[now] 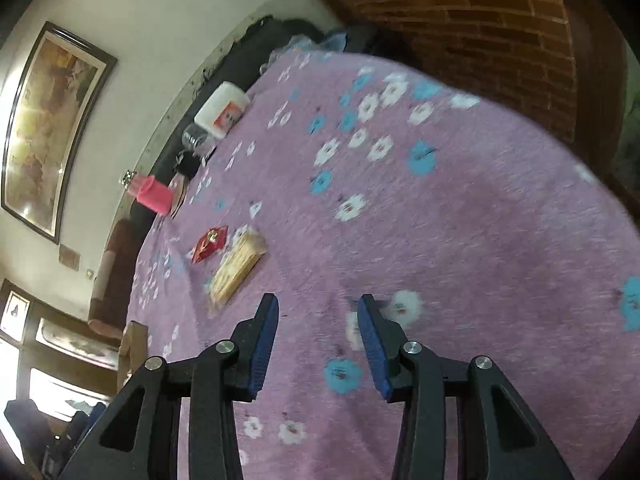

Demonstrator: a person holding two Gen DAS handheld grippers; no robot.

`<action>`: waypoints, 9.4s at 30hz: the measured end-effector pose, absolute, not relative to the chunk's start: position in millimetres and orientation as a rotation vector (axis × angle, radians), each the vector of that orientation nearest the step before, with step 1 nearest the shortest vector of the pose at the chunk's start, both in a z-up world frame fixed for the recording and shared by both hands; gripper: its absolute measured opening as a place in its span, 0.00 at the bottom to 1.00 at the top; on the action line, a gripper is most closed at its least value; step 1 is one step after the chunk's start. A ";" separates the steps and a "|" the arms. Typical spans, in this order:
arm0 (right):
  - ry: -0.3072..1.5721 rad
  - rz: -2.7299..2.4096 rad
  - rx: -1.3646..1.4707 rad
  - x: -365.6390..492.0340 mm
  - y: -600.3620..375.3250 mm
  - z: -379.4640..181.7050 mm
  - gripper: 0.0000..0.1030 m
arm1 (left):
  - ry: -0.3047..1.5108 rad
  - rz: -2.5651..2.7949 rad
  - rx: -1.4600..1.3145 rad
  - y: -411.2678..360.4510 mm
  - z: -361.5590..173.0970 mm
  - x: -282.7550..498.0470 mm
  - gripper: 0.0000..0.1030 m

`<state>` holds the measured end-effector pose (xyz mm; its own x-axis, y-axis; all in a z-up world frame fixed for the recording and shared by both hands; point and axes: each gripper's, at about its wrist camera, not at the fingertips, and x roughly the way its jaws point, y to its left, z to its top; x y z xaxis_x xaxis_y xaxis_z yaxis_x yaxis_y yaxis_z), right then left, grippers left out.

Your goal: Organize snacks

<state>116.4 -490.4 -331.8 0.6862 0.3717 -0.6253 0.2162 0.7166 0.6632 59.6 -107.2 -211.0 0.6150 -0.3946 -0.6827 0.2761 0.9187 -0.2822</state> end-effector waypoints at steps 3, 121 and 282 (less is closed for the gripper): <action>0.867 0.092 0.737 134.0 -473.3 -329.9 0.43 | 0.810 -0.380 -0.109 -111.8 -206.3 66.7 0.78; 0.915 0.572 0.108 216.4 -34.4 -262.8 0.46 | 0.736 -0.059 -0.432 161.8 -232.4 133.6 0.59; 0.773 0.333 -0.162 35.9 -97.1 -289.6 0.71 | 0.821 0.283 -0.230 32.7 -239.5 -30.0 1.00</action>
